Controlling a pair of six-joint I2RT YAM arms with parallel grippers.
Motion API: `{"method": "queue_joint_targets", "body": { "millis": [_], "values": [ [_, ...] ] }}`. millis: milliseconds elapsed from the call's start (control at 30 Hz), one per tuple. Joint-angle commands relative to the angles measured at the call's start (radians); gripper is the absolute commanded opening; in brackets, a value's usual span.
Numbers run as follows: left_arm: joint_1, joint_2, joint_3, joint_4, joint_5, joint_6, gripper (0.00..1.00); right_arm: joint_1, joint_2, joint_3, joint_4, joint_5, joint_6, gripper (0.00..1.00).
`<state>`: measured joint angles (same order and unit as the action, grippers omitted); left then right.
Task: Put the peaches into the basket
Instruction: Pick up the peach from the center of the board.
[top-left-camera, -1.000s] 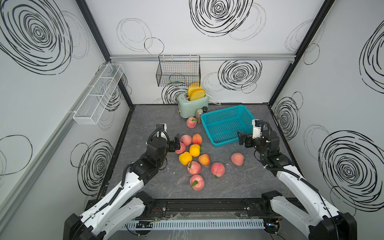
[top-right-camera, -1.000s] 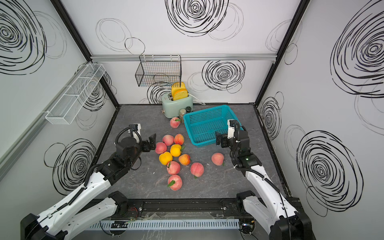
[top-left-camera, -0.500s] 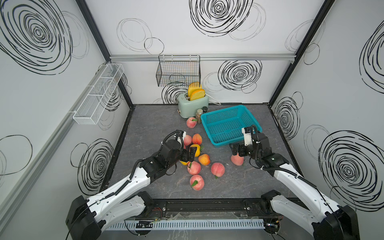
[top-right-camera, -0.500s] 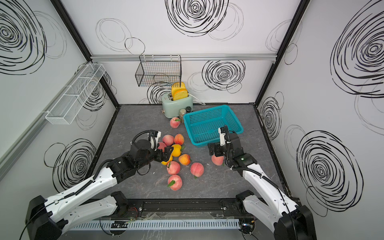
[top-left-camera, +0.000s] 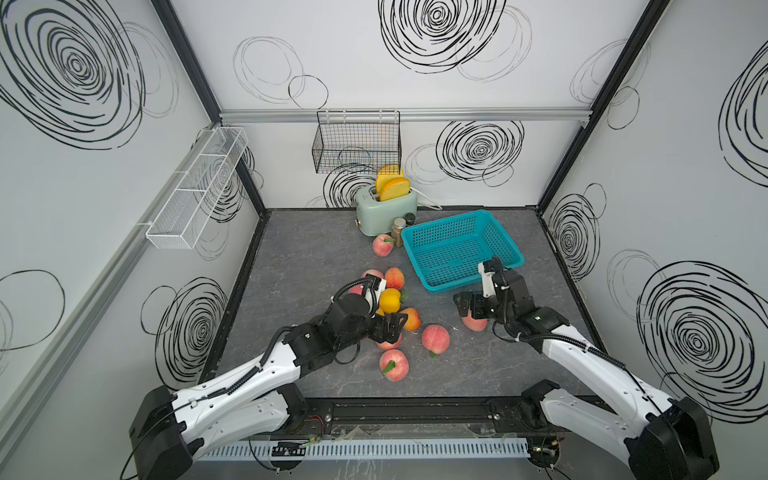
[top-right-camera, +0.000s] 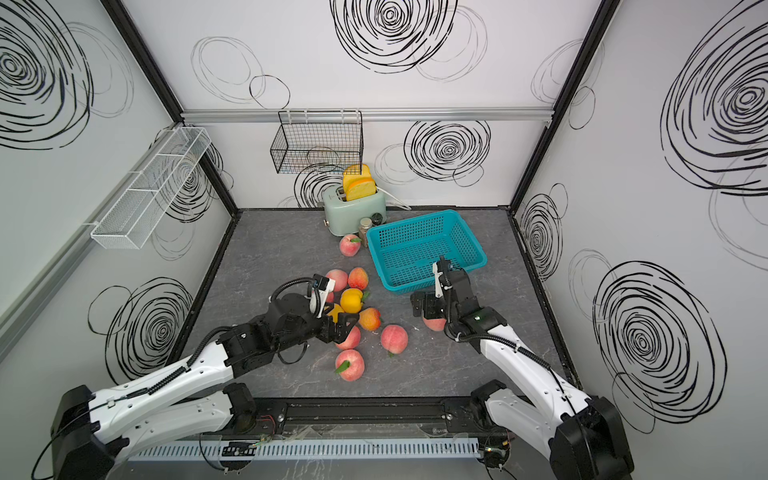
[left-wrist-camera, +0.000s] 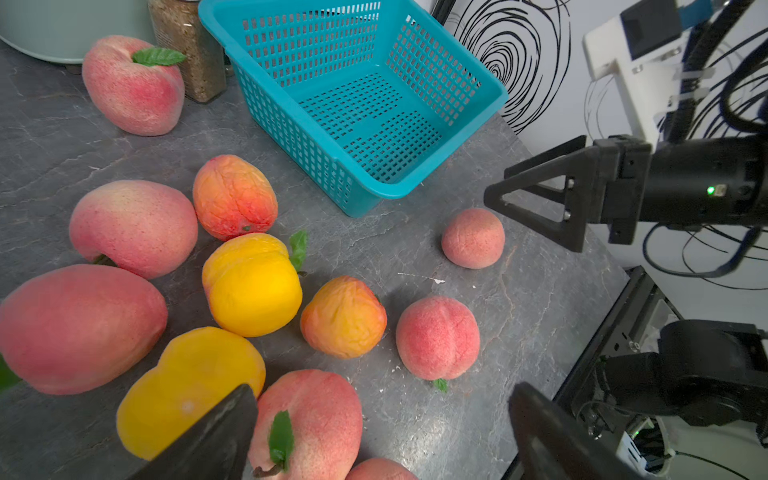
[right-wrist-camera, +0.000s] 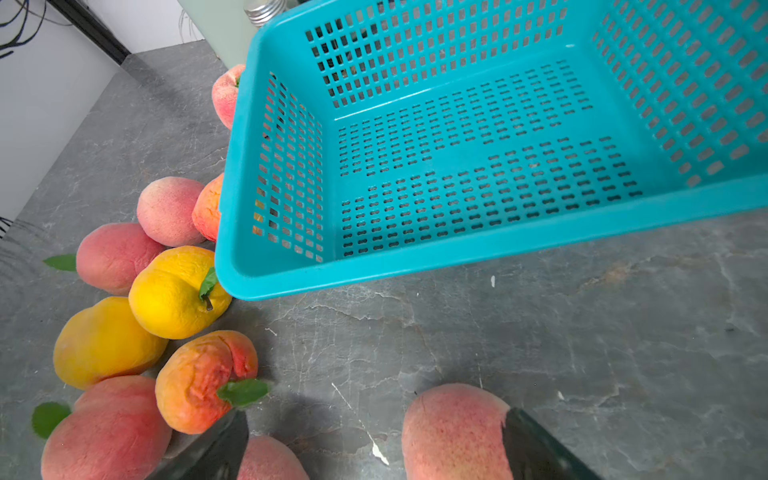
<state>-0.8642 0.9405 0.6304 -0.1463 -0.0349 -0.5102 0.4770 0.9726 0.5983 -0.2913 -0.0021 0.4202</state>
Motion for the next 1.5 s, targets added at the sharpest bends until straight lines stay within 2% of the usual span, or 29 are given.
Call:
{"method": "queue_joint_targets", "body": {
  "millis": [0,167,500,933,1467],
  "values": [
    [-0.006,-0.024,-0.031,0.071,0.025,-0.036,0.98,0.011,-0.072,-0.059,-0.024,0.065,0.111,0.99],
    [-0.007,-0.032,-0.050,0.081,0.042,-0.025,0.98,0.009,-0.120,-0.104,-0.025,0.099,0.148,0.99],
    [0.022,-0.043,-0.074,0.104,0.138,-0.011,0.98,0.001,0.025,-0.110,0.019,0.071,0.140,0.99],
    [0.083,-0.047,-0.098,0.146,0.221,-0.014,0.98,-0.006,0.118,-0.098,0.049,0.103,0.118,0.99],
    [0.124,-0.031,-0.131,0.206,0.271,-0.035,0.98,-0.006,0.188,-0.121,0.089,0.100,0.110,0.99]
  ]
}}
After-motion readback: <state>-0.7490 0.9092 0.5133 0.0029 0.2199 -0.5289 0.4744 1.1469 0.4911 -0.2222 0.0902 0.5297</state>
